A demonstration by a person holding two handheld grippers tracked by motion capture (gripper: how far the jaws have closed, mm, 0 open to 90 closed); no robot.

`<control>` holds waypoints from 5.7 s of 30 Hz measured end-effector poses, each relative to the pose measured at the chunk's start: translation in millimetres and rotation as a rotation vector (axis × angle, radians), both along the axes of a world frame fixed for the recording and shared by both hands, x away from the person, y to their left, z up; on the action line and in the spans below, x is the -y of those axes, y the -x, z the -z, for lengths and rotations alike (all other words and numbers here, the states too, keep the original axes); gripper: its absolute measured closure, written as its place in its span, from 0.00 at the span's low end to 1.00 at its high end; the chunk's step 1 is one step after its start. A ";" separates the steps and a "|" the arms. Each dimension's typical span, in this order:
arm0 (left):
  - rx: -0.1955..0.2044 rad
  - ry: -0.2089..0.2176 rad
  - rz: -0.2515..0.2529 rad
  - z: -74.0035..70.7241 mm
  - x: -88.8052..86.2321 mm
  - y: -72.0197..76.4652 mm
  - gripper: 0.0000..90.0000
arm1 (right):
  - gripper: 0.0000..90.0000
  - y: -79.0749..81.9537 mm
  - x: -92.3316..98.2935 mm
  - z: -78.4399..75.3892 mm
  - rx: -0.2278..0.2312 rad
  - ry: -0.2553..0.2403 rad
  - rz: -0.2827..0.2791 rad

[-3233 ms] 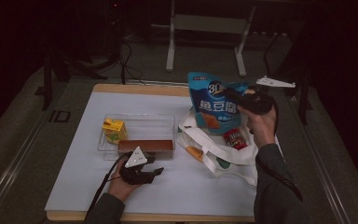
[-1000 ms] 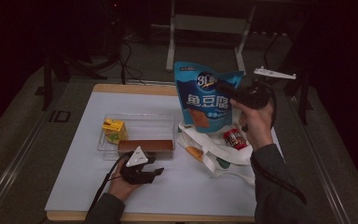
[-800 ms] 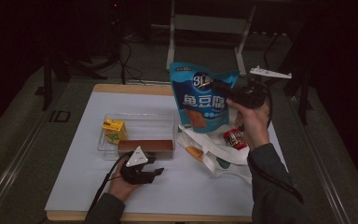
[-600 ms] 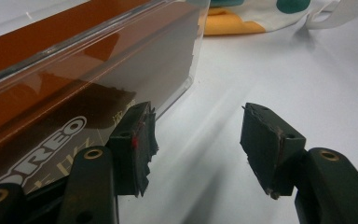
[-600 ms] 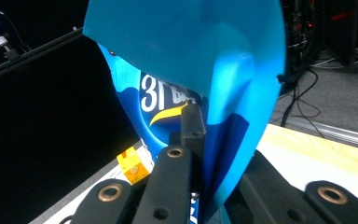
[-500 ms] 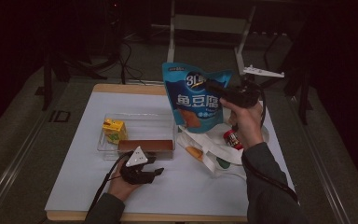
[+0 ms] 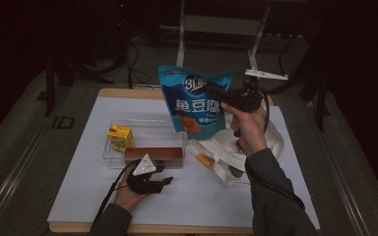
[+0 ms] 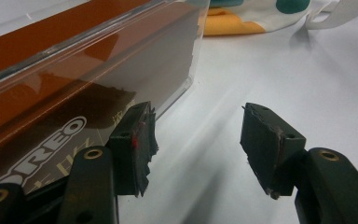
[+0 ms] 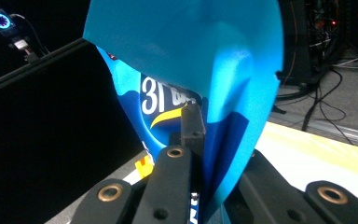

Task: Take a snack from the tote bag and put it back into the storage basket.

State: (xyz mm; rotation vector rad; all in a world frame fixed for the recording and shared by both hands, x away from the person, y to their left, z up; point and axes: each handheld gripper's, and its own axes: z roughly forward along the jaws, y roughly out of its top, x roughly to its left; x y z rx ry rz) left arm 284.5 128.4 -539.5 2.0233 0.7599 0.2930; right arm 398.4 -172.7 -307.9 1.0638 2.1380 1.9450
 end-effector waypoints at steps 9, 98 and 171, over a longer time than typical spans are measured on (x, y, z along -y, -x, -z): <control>0.001 -0.001 0.002 -0.1 0.0 0.1 0.48 | 1.00 0.2 -14.3 -1.6 -0.006 -0.017 -0.024; 0.020 0.001 0.012 -0.4 0.5 2.5 0.49 | 1.00 -39.1 -139.9 67.0 -0.127 -0.022 -0.007; 0.024 -0.020 0.017 -0.2 2.8 2.7 0.49 | 0.97 -30.1 -126.0 108.2 0.004 0.429 -0.084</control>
